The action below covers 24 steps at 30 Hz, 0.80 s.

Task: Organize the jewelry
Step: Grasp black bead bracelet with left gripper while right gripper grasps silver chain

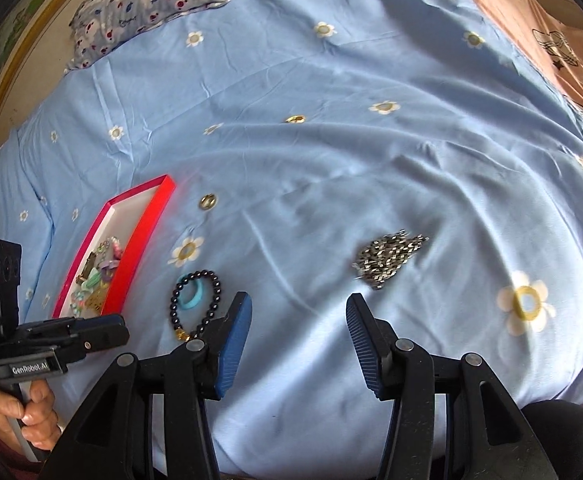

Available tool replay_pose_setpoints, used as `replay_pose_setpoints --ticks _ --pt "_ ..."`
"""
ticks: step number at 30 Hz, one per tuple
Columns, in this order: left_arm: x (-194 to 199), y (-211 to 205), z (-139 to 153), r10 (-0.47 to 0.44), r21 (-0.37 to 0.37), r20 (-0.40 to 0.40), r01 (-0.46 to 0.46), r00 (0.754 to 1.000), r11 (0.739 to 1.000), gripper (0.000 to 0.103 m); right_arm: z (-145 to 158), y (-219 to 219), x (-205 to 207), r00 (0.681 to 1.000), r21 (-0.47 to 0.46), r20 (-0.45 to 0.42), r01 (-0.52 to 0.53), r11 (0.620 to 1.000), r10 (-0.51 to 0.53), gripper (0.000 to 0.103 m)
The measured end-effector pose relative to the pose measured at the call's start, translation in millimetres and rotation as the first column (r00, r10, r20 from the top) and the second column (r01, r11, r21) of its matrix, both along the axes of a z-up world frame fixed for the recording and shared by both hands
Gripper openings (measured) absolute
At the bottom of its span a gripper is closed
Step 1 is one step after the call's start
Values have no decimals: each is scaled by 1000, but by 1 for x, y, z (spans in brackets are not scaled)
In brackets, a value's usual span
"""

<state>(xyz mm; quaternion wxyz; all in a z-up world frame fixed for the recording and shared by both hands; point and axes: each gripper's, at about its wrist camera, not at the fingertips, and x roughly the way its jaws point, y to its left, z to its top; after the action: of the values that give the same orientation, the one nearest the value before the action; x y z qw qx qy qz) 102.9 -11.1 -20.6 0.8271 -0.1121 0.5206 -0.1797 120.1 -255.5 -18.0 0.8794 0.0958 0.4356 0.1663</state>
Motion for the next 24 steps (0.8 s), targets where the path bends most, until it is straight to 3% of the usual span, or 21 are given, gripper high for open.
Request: replay_pose_setpoints --ticks 4,20,24 --pt "9 -17 -6 -26 -8 -23 25 999 1000 32 -3 -8 5 1000 -22 -10 23 1000 -23 57" --pt "33 -28 -28 2 -39 -62 -4 998 999 31 -34 -8 52 993 -98 -88 64 993 -73 57" --pt "35 -27 -29 1 -31 -43 -2 999 1000 17 -39 0 60 996 -142 -44 64 988 -71 56"
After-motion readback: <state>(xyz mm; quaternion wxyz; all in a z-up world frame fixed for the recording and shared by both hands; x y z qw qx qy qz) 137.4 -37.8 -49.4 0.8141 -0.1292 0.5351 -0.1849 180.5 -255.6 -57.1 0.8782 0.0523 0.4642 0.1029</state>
